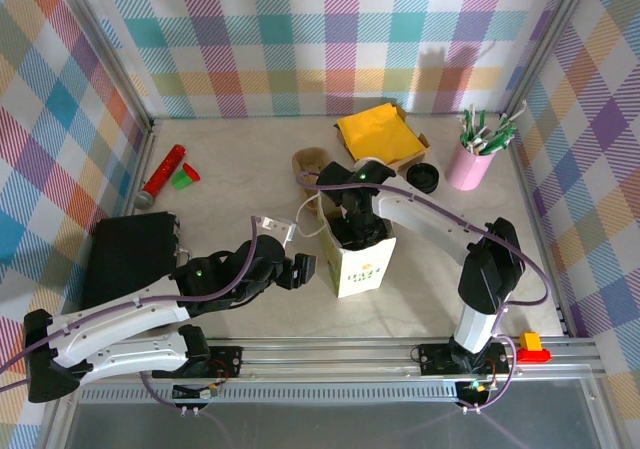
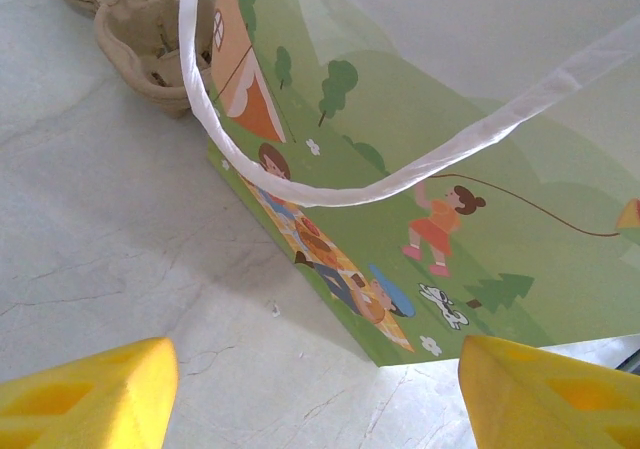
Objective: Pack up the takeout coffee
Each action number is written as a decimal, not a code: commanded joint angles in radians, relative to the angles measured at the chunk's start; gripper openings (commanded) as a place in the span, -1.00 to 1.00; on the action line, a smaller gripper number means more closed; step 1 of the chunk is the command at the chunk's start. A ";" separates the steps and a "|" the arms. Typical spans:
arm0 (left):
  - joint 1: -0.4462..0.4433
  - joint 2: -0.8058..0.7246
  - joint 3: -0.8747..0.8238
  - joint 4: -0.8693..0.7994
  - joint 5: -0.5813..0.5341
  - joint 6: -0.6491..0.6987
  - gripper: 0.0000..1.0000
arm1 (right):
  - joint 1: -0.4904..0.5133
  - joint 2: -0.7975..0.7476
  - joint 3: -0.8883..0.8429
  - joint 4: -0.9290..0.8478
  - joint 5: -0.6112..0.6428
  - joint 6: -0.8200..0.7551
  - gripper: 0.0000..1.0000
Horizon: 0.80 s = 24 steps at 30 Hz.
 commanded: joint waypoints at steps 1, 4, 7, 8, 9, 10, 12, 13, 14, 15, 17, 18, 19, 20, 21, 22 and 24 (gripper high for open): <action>-0.012 -0.008 0.013 -0.017 -0.020 -0.006 0.48 | 0.003 0.000 -0.015 0.010 -0.010 -0.006 0.12; -0.012 -0.010 0.012 -0.017 -0.021 -0.008 0.48 | 0.003 0.004 -0.019 0.015 -0.013 -0.008 0.12; -0.012 -0.009 0.011 -0.017 -0.021 -0.008 0.48 | 0.003 0.006 -0.025 0.020 -0.012 -0.008 0.12; -0.012 -0.010 0.011 -0.017 -0.021 -0.008 0.48 | 0.003 0.006 -0.029 0.021 -0.012 -0.009 0.12; -0.012 -0.010 0.011 -0.017 -0.021 -0.008 0.48 | 0.003 0.007 -0.030 0.023 -0.014 -0.008 0.12; -0.012 -0.010 0.011 -0.016 -0.020 -0.008 0.48 | 0.003 0.007 -0.032 0.025 -0.014 -0.008 0.12; -0.012 -0.009 0.011 -0.016 -0.021 -0.008 0.48 | 0.004 0.007 -0.037 0.028 -0.014 -0.008 0.12; -0.012 -0.008 0.013 -0.017 -0.021 -0.008 0.48 | 0.003 0.007 -0.039 0.029 -0.015 -0.008 0.12; -0.012 -0.009 0.012 -0.017 -0.021 -0.007 0.48 | 0.003 0.008 -0.040 0.031 -0.016 -0.009 0.12; -0.012 -0.009 0.012 -0.017 -0.021 -0.007 0.48 | 0.004 0.008 -0.040 0.032 -0.016 -0.008 0.11; -0.012 -0.009 0.012 -0.018 -0.021 -0.008 0.48 | 0.003 0.009 -0.044 0.035 -0.016 -0.008 0.12; -0.012 -0.009 0.012 -0.017 -0.021 -0.009 0.48 | 0.003 0.009 -0.046 0.037 -0.016 -0.008 0.11; -0.012 -0.009 0.012 -0.019 -0.021 -0.009 0.48 | 0.003 0.010 -0.048 0.040 -0.017 -0.008 0.11; -0.012 -0.010 0.012 -0.019 -0.020 -0.009 0.48 | 0.003 0.010 -0.050 0.041 -0.017 -0.008 0.11; -0.012 -0.010 0.012 -0.019 -0.021 -0.009 0.48 | 0.003 0.010 -0.050 0.043 -0.017 -0.009 0.11; -0.012 -0.010 0.011 -0.019 -0.022 -0.009 0.48 | 0.003 0.011 -0.053 0.044 -0.017 -0.008 0.11; -0.012 -0.012 0.012 -0.019 -0.022 -0.009 0.48 | 0.003 0.011 -0.058 0.048 -0.019 -0.008 0.11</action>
